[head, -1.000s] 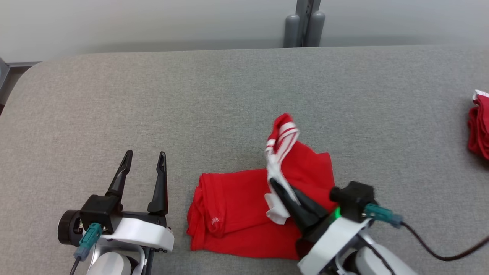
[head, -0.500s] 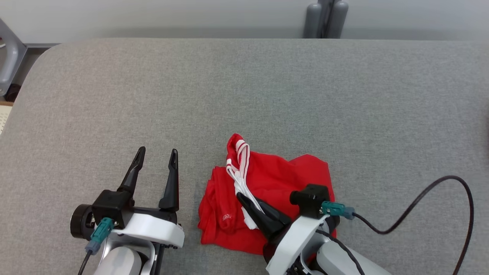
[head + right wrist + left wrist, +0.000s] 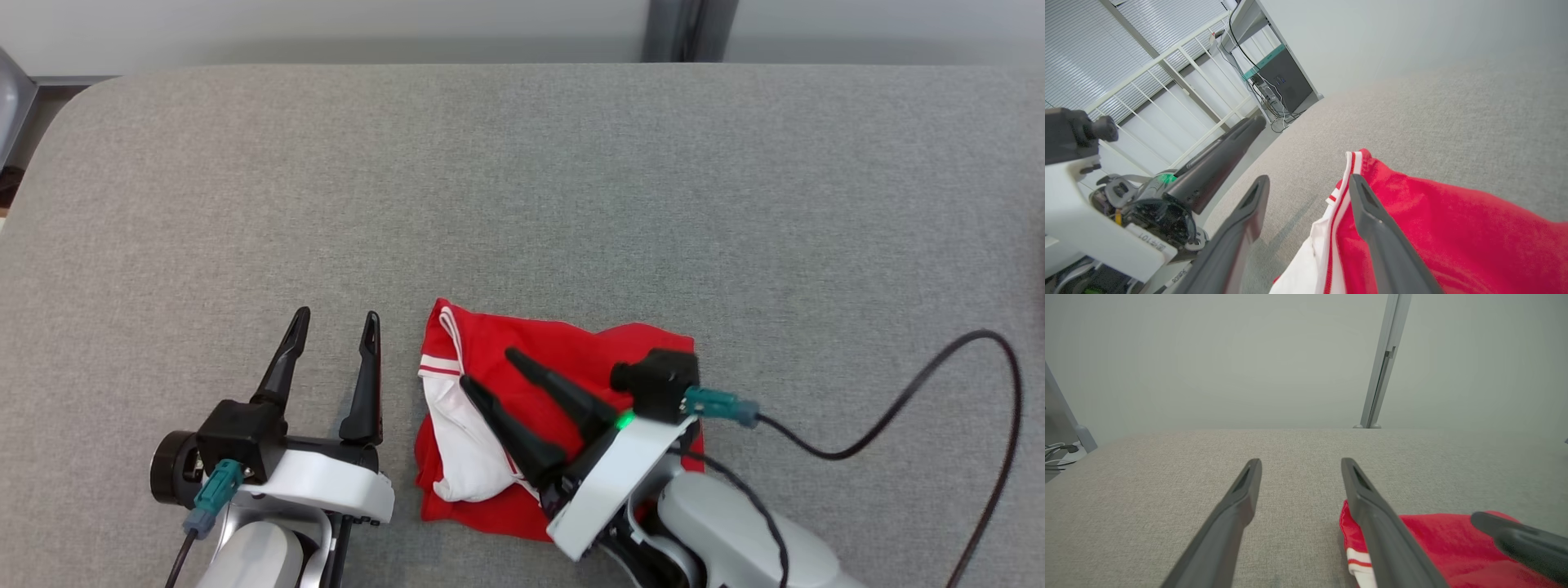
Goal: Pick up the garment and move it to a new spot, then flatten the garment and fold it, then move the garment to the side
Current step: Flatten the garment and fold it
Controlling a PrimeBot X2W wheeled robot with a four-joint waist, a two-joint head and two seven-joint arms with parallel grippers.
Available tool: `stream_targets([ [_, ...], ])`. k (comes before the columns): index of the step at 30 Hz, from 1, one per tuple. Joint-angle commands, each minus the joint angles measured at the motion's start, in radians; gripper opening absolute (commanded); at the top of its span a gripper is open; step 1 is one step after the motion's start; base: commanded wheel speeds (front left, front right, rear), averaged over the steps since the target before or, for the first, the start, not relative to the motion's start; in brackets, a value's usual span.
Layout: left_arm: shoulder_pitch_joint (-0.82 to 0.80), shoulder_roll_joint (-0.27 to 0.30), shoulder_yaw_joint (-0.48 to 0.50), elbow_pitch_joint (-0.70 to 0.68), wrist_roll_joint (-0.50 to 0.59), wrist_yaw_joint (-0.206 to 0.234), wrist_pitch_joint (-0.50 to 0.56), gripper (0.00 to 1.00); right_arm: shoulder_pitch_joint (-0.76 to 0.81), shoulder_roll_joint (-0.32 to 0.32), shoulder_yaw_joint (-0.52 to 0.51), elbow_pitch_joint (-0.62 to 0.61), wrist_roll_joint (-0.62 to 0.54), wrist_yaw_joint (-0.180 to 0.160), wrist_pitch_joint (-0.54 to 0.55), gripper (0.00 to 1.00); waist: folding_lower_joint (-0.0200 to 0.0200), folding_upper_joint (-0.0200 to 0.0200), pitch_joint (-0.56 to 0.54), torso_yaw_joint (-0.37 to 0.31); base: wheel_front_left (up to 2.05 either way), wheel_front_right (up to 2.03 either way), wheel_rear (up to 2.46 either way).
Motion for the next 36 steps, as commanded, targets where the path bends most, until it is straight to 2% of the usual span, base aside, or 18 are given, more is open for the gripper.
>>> stream_targets([
  [1, -0.020, 0.001, 0.006, 0.002, 0.007, -0.007, -0.005, 1.00, -0.017, -0.009, -0.035, -0.032, -0.017, 0.000, -0.010, 1.00, 0.0000, 0.0000, -0.003, -0.007, 0.00, 0.00, 0.00],
  [12, 0.015, 0.009, 0.026, -0.006, 0.006, 0.003, -0.005, 1.00, 0.149, -0.150, -0.410, -0.290, -0.208, 0.000, -0.009, 1.00, 0.0000, 0.0000, -0.022, -0.050, 0.00, 0.00, 0.00],
  [21, 0.052, 0.031, 0.056, -0.021, -0.014, 0.017, -0.005, 1.00, 0.332, -0.238, -0.676, -0.341, -0.392, 0.000, -0.008, 1.00, 0.0000, 0.0000, -0.055, -0.080, 0.00, 0.00, 0.00],
  [28, 0.097, 0.043, 0.065, -0.041, -0.020, 0.027, -0.005, 1.00, 0.445, -0.262, -0.795, -0.363, -0.469, 0.000, 0.003, 1.00, 0.0000, 0.0000, -0.086, -0.092, 0.00, 0.00, 0.00],
  [36, 0.138, 0.055, 0.062, -0.072, -0.024, 0.042, 0.012, 1.00, 0.530, -0.243, -0.874, -0.422, -0.512, 0.000, 0.045, 1.00, 0.0000, 0.0000, -0.105, -0.095, 0.00, 0.00, 0.00],
])
